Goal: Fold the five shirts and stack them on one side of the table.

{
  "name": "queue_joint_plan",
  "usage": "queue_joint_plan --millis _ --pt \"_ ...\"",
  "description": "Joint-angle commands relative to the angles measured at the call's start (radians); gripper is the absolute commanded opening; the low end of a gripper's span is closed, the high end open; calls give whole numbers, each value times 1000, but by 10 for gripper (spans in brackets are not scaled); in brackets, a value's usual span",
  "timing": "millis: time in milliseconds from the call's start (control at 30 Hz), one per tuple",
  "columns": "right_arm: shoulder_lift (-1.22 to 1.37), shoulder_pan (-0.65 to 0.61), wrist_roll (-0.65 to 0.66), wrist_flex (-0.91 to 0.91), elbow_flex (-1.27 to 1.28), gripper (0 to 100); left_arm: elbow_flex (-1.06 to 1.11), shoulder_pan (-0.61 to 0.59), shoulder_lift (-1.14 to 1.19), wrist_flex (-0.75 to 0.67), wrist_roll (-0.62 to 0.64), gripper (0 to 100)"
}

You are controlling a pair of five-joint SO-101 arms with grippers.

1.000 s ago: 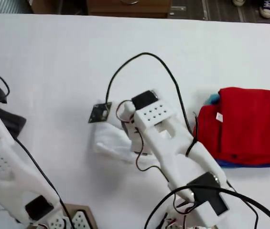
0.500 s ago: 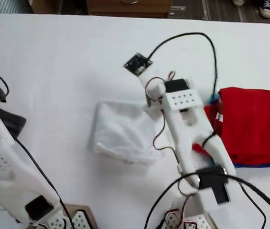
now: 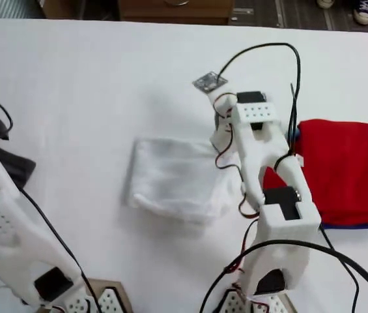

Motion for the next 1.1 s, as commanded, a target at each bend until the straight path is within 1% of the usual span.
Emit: queue_joint_plan --millis 0,300,500,567,700,800,867,1067 --pt "-4 7 3 22 -51 255 -42 14 -8 -9 -2 249" --pt "-5 -119 3 93 -51 255 -38 14 -8 -11 -2 249" --pt "-4 -122 2 91 -51 253 -38 12 -8 -12 -2 249" --pt "-2 -113 2 90 -51 228 -41 12 -8 -12 -2 249" --pt "-1 -93 0 88 -51 108 -44 12 -8 -14 -2 249" --pt "-4 -65 2 88 -51 43 -44 12 -8 -14 -2 249" --pt "-4 -45 2 88 -51 24 -44 12 -8 -14 -3 249" --pt "-28 4 3 96 -103 20 -44 14 -8 -15 -3 249"
